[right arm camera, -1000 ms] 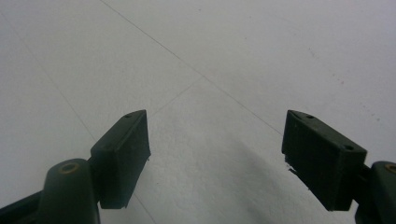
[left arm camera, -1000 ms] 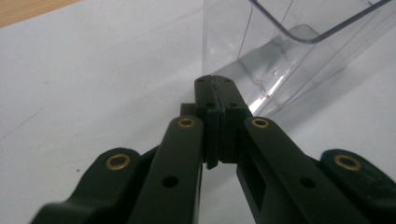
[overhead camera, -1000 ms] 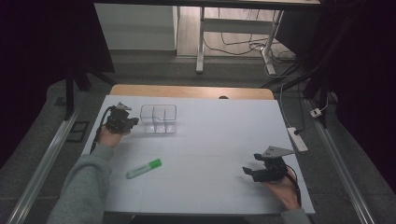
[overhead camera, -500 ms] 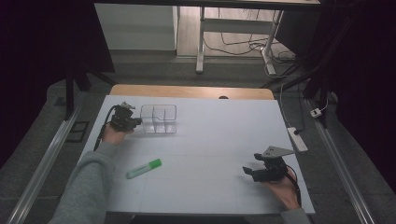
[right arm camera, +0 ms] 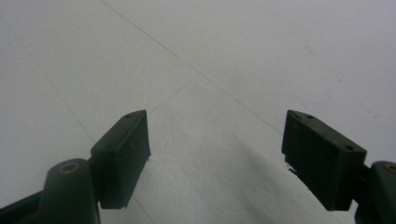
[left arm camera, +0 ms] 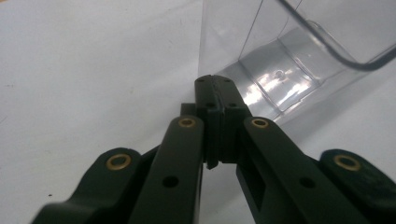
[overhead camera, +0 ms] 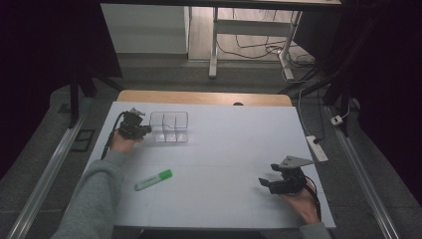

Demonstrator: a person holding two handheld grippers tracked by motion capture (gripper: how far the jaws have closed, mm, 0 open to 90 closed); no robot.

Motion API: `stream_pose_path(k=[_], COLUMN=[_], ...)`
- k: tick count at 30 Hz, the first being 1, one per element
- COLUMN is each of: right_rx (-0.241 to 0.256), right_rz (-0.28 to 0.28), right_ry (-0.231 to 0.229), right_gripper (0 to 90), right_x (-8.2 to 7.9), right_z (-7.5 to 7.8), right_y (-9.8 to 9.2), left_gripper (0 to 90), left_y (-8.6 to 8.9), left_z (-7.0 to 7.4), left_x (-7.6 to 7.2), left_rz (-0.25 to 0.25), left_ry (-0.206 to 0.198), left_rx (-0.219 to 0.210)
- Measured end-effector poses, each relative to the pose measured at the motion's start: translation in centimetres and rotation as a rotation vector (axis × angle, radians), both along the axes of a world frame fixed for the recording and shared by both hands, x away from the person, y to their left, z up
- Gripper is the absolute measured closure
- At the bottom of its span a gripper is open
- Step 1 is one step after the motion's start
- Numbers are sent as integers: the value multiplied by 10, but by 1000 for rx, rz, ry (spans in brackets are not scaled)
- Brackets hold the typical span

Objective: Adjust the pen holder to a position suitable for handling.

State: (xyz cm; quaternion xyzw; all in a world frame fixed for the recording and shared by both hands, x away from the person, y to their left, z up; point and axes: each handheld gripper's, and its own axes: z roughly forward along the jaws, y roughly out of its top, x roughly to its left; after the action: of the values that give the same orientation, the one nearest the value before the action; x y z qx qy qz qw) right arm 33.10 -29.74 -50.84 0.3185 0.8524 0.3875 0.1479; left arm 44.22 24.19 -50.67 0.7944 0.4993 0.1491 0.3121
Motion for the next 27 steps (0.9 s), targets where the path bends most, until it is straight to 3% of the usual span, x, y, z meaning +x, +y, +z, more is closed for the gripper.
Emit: stream_pose_path(k=[11,27], right_rx=[-5,-8], right_rz=[1,3], right_ry=[-1,-3], right_gripper=[228,228], right_x=[0,0], right_z=[0,-1], right_y=[0,1], left_gripper=[890,890], left_y=[-8,-35], left_z=[-1,4], left_x=[3,11], left_rz=[-16,-60], left_ry=[4,3], left_rx=[6,21])
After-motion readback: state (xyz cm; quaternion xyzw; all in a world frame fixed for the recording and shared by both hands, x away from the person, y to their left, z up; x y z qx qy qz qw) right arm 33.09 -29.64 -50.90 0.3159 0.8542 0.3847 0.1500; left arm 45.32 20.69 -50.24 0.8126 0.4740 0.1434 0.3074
